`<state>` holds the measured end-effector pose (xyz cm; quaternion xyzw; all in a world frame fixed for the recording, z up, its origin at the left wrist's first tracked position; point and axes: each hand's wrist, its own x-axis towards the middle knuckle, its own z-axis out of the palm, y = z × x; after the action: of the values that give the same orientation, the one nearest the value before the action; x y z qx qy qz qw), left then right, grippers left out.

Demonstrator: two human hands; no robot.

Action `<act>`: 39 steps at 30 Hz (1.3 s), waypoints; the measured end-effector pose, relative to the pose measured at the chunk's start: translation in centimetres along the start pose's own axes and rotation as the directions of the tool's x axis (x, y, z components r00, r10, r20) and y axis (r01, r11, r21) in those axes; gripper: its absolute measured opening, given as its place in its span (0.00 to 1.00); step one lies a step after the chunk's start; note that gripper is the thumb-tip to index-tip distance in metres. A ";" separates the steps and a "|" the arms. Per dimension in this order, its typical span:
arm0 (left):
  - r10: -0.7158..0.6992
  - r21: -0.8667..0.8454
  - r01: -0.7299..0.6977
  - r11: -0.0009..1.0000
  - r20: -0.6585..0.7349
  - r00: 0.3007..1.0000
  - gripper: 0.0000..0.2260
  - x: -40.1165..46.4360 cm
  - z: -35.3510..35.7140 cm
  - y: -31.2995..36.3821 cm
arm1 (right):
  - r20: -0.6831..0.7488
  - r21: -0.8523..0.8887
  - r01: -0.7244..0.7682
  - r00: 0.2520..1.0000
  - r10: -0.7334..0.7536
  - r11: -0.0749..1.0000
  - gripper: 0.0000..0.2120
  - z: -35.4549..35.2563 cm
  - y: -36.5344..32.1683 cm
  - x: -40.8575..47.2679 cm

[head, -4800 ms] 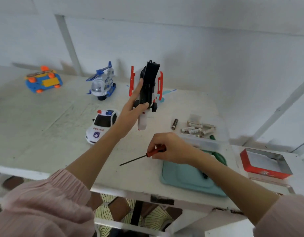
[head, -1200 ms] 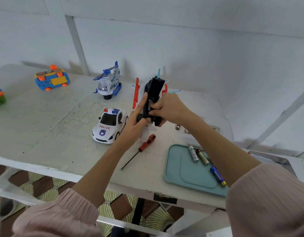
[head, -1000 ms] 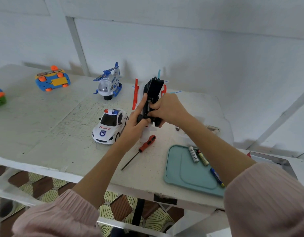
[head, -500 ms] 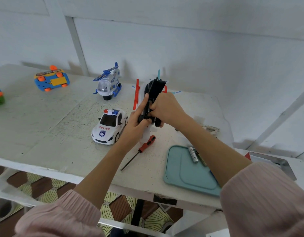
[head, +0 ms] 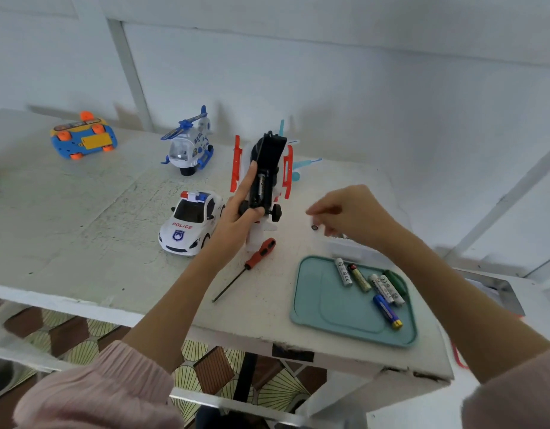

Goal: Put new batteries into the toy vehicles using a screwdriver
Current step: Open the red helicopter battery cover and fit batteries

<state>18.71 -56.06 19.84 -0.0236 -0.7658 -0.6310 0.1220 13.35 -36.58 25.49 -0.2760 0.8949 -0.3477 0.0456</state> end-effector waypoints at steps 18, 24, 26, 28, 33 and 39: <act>-0.021 -0.055 0.020 0.998 -0.012 1.000 0.31 0.0 0.1 0.4 | 0.319 -0.348 0.102 0.948 0.015 0.932 0.34 1.4 6.4 -6.0; -0.021 -0.047 0.019 0.999 -0.030 0.999 0.31 0.1 -0.1 0.0 | 0.382 -0.388 0.118 0.923 0.043 0.914 0.33 1.6 6.3 -5.6; -0.022 -0.047 0.021 0.999 -0.030 0.999 0.31 0.2 -0.3 -0.3 | 0.407 -0.416 0.127 0.911 0.059 0.901 0.32 1.5 6.2 -5.4; -0.024 -0.044 0.023 0.999 -0.023 0.999 0.31 0.2 -0.5 -0.4 | 0.423 -0.426 0.143 0.904 0.057 0.893 0.31 1.4 6.0 -5.2; -0.023 -0.051 0.022 0.998 -0.013 1.000 0.31 0.1 -0.3 -0.2 | 0.253 -0.262 0.143 0.965 -0.075 0.954 0.26 1.2 5.1 -5.2; -0.013 -0.072 0.013 0.997 0.002 1.000 0.31 0.1 -0.3 -0.2 | -0.067 0.134 0.144 0.988 -0.136 0.981 0.18 1.0 1.4 -3.2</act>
<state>18.65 -56.40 19.70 -0.0233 -0.7428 -0.6589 0.1163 15.64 -34.64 23.47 -0.3243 0.8481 -0.4188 0.0144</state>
